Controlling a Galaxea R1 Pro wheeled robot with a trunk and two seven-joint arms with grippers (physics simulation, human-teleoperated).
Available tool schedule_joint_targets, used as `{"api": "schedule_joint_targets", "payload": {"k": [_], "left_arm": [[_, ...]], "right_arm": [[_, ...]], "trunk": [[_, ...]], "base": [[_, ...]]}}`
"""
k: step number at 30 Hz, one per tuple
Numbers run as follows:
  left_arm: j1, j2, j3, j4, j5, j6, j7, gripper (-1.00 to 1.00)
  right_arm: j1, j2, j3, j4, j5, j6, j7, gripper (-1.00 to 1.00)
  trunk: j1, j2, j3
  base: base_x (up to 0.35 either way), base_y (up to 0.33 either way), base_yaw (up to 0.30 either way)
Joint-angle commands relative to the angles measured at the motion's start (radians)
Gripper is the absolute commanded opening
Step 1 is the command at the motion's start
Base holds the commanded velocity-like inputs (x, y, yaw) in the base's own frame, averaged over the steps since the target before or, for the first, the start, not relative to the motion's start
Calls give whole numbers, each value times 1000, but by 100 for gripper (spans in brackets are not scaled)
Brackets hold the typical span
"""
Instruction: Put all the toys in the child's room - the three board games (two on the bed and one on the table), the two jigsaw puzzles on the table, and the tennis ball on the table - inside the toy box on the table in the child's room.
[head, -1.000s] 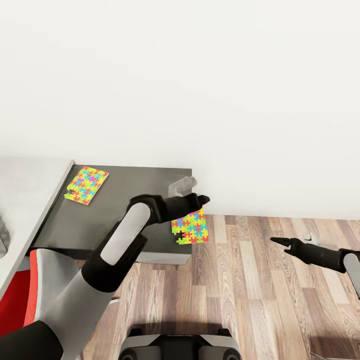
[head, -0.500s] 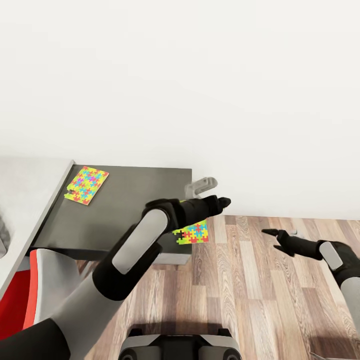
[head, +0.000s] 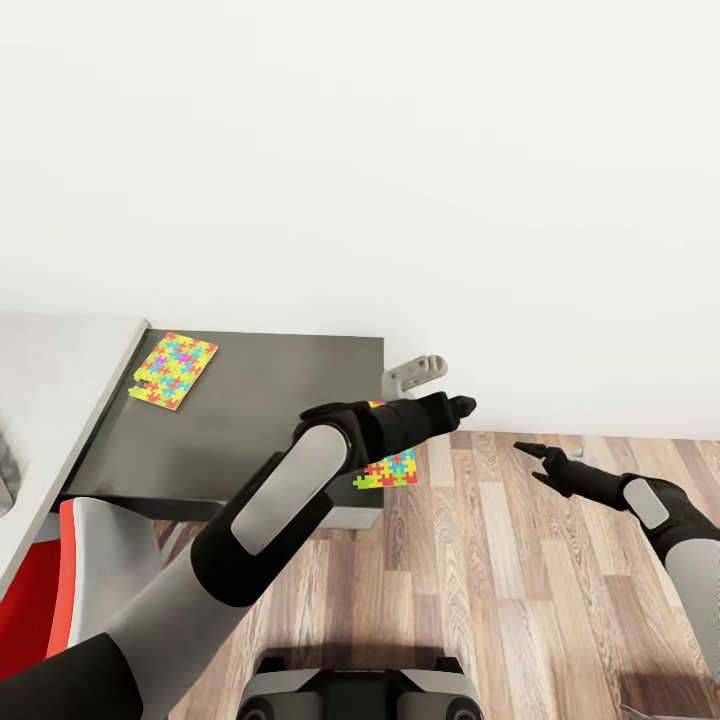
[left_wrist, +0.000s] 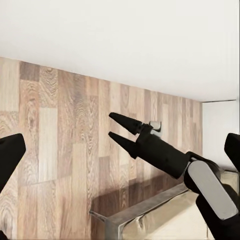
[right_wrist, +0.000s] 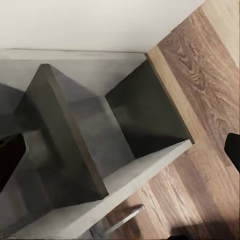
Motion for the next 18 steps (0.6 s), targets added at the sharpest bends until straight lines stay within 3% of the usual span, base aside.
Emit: {"api": "schedule_joint_targets", "payload": {"k": [1,7,18], "left_arm": [[-1,0,0,-1,6,2,8,100],[-2,-1,-5,-1,57,-5,0,100],[-2,0,-7,0,82,-8,-3,100]], "right_arm": [[-1,0,-5,0,1,6,3,100],[-5,6,-1,10,7,-7,155,100],[-6,7,1,14,11,-10,228,100]], "trunk": [[1,-2,-1],[1,-2,-1],[1,-2,-1]], "base": [[0,0,0],[0,0,0],[0,0,0]]}}
